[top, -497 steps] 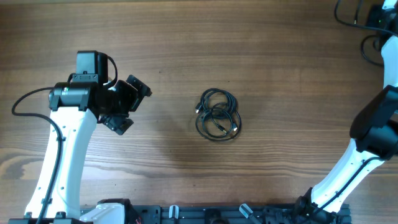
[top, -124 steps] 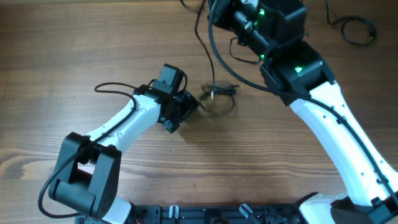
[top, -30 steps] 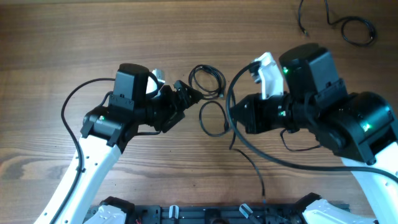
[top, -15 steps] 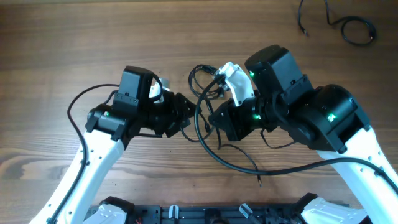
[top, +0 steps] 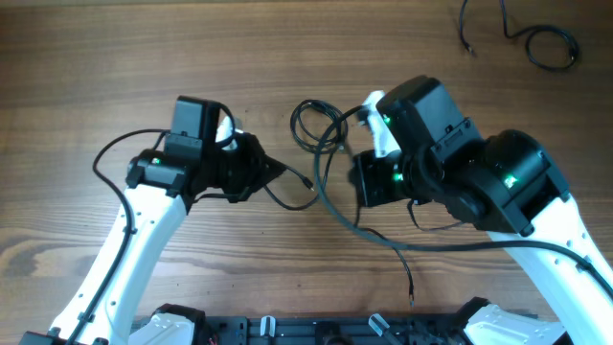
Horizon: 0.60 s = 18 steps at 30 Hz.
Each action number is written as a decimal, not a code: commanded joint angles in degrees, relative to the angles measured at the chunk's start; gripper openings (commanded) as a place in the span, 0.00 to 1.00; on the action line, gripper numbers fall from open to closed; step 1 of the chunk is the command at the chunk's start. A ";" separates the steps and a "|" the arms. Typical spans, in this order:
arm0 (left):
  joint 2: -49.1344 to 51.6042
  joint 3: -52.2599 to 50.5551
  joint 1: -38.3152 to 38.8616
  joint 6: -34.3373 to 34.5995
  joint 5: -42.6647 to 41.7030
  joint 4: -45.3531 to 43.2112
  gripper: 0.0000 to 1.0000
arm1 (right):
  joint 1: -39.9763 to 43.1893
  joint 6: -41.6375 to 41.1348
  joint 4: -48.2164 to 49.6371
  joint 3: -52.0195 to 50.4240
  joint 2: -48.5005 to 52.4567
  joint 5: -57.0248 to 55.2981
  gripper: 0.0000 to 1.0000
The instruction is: Untangle cables
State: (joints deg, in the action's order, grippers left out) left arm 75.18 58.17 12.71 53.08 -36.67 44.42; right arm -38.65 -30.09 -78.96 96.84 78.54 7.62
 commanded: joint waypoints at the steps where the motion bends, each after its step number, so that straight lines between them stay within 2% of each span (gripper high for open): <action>1: 0.26 -0.15 -3.63 -0.11 0.83 1.31 0.04 | -0.07 -17.27 -3.91 -0.20 0.00 -19.23 0.04; 4: 0.26 -0.15 -7.13 -0.09 3.28 3.87 0.04 | -0.07 -22.56 -7.34 -0.20 0.00 -26.38 0.04; 6: 0.26 -0.15 -10.10 -0.09 5.49 6.10 0.04 | -0.04 -22.99 -8.50 -0.22 0.00 -29.11 0.06; 8: 0.26 -0.15 -12.28 -0.11 6.32 7.50 0.04 | 0.00 -22.99 -8.57 -0.22 0.00 -29.70 0.06; 12: 0.26 -0.15 -15.15 -0.11 6.34 9.25 0.04 | 0.00 -23.04 -8.31 -0.22 0.11 -29.55 0.13; 14: 0.26 -0.15 -15.41 -0.11 6.32 9.29 0.04 | -0.02 -22.77 -7.58 -0.22 0.48 -27.85 0.19; 16: 0.26 -0.15 -15.41 -0.11 6.34 9.31 0.04 | -0.02 -20.44 -6.23 -0.22 1.81 -23.91 0.36; 18: 0.26 -0.15 -15.41 -0.11 6.34 9.31 0.04 | -0.02 -16.33 -4.83 -0.22 3.26 -20.74 0.45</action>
State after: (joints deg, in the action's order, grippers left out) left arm 75.18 58.17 -2.24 53.08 -31.31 53.67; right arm -38.70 -50.89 -85.01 96.84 79.48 -16.69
